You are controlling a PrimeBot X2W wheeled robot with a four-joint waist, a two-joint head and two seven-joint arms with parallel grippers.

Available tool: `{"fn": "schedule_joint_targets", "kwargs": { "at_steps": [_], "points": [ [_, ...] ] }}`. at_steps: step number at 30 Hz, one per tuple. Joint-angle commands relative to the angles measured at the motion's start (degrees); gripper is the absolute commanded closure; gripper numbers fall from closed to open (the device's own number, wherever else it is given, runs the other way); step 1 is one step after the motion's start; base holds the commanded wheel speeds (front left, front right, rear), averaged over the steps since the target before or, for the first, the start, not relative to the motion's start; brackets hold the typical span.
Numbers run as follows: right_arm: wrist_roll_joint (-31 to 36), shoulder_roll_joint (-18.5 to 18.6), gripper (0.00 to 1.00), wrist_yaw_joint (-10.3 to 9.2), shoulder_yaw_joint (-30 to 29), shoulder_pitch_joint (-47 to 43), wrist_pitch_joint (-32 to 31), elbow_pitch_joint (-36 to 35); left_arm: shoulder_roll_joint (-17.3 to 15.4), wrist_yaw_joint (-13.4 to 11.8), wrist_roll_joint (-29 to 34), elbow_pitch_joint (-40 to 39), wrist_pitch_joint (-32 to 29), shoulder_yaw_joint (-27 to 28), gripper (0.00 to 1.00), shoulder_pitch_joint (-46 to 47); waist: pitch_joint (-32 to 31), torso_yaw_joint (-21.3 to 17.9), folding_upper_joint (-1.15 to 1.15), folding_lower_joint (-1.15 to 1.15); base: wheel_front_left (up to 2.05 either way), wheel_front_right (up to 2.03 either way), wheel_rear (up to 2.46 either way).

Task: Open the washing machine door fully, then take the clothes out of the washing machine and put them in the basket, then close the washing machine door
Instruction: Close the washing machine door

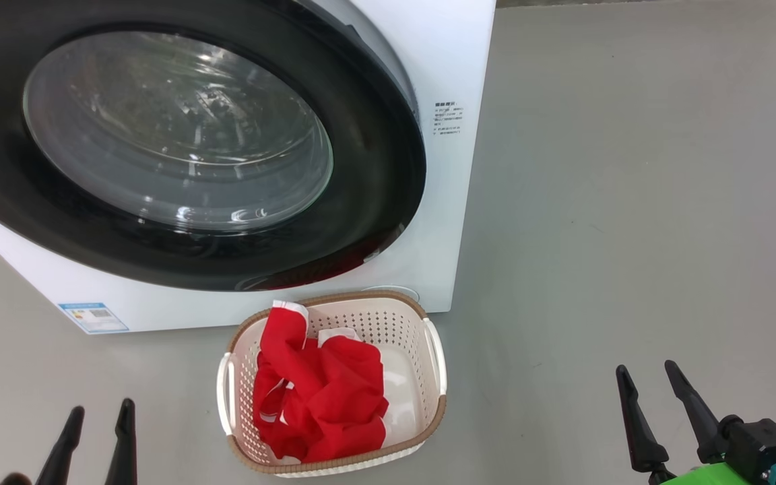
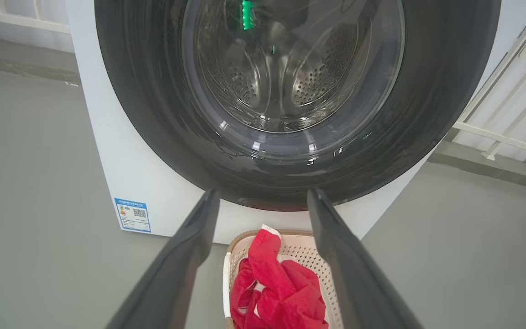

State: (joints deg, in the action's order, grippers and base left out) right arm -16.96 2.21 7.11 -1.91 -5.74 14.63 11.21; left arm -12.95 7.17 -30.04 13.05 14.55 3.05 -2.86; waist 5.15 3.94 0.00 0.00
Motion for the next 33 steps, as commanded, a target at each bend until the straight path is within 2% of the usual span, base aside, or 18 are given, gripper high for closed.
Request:
{"fn": "schedule_joint_targets", "kwargs": {
  "at_steps": [1, 7, 18, 20, 21, 22, 23, 33],
  "points": [
    [0.68, 0.66, 0.0, 0.37, 0.95, 0.35, 0.37, -1.52, -0.52, 0.32, 2.23, -1.75, 0.45, 2.89, 0.0, 0.27, -0.03, -0.03, 0.0, 0.0, 0.0, 0.0, 0.0],
    [0.72, 0.66, 0.0, 0.37, 0.72, 0.23, 0.37, -1.62, 2.34, 0.32, 6.44, -2.14, 0.45, 4.34, 0.0, -0.93, 0.07, -0.01, 0.0, 0.0, 0.0, 0.0, 0.0],
    [0.18, 0.66, 0.0, 0.37, 0.69, 0.78, 0.37, -1.91, 2.93, 0.32, 7.07, -2.73, 0.45, 4.61, 0.0, -0.33, 0.26, 0.55, 0.0, 0.0, 0.0, 0.0, 0.0],
    [-0.58, 0.66, 0.64, 0.37, 1.16, 1.15, 0.37, -2.01, 3.11, 0.32, 7.1, -2.8, 0.45, 4.32, 0.0, -0.13, 0.41, 0.81, 0.0, 0.0, 0.0, 0.0, 0.0],
    [-1.05, 0.66, 0.92, 0.37, 1.57, 1.41, 0.37, -2.04, 3.23, 0.32, 7.15, -2.84, 0.45, 4.12, 0.0, -0.04, 0.48, 0.97, 0.0, 0.0, 0.0, 0.0, 0.0],
    [-1.05, 0.66, 0.92, 0.37, 1.57, 1.41, 0.37, -2.04, 3.23, 0.32, 7.15, -2.84, 0.45, 4.12, 0.0, -0.04, 0.48, 0.97, 0.0, 0.0, 0.0, 0.0, 0.0],
    [-1.32, 0.66, 1.0, 0.37, 1.96, 1.73, 0.37, -2.01, 3.37, 0.32, 7.2, -2.88, 0.45, 3.91, 0.0, 0.06, 0.62, 1.13, 0.0, 0.0, 0.0, 0.0, 0.0],
    [-2.23, 0.66, 1.0, 0.37, 6.67, 9.14, 0.37, -1.32, 4.89, 0.32, 6.91, -2.64, 0.45, 1.78, 0.0, 1.64, 2.13, 4.37, 0.0, 0.0, 0.0, 0.0, 0.0]
  ]
}}
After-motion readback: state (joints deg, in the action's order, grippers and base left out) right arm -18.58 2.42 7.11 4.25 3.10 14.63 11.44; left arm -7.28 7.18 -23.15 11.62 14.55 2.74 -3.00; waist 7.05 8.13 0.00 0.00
